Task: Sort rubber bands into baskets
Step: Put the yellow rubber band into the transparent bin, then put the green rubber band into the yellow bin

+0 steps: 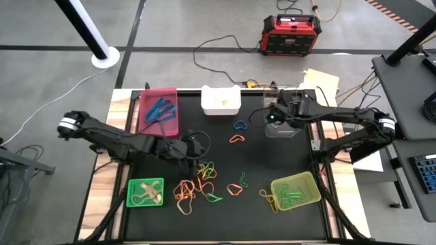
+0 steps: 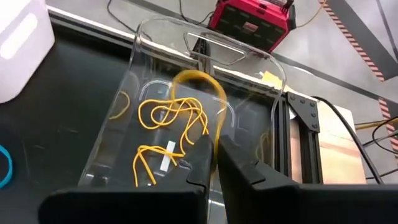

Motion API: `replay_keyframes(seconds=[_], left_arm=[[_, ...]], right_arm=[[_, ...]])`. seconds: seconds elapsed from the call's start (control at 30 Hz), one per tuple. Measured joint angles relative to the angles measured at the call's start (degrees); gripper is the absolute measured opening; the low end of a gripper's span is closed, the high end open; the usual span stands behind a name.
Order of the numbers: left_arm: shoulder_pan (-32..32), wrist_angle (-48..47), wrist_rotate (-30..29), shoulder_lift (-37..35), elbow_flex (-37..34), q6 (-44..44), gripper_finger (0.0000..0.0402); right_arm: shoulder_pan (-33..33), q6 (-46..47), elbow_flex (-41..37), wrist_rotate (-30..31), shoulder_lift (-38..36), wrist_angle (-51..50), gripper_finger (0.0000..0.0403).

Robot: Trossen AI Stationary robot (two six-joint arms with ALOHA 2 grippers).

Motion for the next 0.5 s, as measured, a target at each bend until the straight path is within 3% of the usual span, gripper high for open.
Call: replay_keyframes(seconds=[0.33,0.5], left_arm=[[-0.1,3.1,0.2,2.8,0.0,-1.0,0.0146],[-0.6,2.4,0.2,2.7,0.0,-1.9,0.0146]], right_arm=[[0.2,-0.2,-0.4,-1.4,-0.1,0.2,0.0114],[3.8,-0.7,0.5,-1.5,-0.2,1.8,0.0143]])
